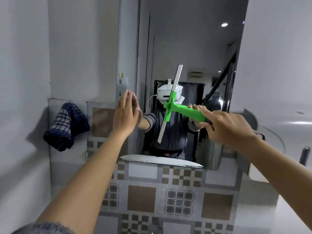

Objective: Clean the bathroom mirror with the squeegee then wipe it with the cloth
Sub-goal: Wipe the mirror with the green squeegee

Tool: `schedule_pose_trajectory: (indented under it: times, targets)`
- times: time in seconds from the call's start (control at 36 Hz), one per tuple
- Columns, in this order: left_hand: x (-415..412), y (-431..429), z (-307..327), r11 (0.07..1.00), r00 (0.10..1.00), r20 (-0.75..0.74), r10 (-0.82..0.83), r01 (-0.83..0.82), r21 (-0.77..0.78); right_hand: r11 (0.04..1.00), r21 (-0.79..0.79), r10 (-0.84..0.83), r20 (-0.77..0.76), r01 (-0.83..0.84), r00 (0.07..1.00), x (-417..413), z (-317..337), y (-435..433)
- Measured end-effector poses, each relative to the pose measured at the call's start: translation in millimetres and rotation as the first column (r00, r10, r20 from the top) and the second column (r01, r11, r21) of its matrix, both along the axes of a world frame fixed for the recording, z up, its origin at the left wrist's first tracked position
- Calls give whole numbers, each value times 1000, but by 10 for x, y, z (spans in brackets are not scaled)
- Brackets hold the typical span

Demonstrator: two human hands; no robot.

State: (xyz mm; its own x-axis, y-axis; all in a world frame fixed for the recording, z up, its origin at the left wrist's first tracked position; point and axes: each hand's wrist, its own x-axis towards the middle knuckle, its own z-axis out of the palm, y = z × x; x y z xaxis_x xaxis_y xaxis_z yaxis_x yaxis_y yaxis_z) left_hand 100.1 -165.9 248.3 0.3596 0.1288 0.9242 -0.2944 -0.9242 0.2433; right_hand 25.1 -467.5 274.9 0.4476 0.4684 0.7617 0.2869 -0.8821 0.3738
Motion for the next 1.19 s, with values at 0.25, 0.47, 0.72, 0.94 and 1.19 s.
schedule_pose_trajectory:
  times: [0.25, 0.47, 0.72, 0.94, 1.19]
  targets:
    - [166, 121, 303, 986, 998, 37, 49, -55, 158, 996, 90, 8, -12, -7, 1000, -11, -124, -285]
    - [174, 239, 342, 969, 999, 42, 2, -12, 245, 963, 267, -17, -41, 27, 999, -55, -377, -273]
    - [216, 337, 284, 957, 996, -4, -87, 84, 278, 817, 575, 20, -106, 45, 994, -163, -966, -83]
    - [273, 413, 232, 940, 990, -40, -135, 140, 310, 567, 824, 111, -84, 6, 990, -148, -1409, 334]
    - [180, 514, 150, 915, 983, -86, -160, 180, 360, 233, 967, 299, 25, -99, 954, -178, -1675, 1000]
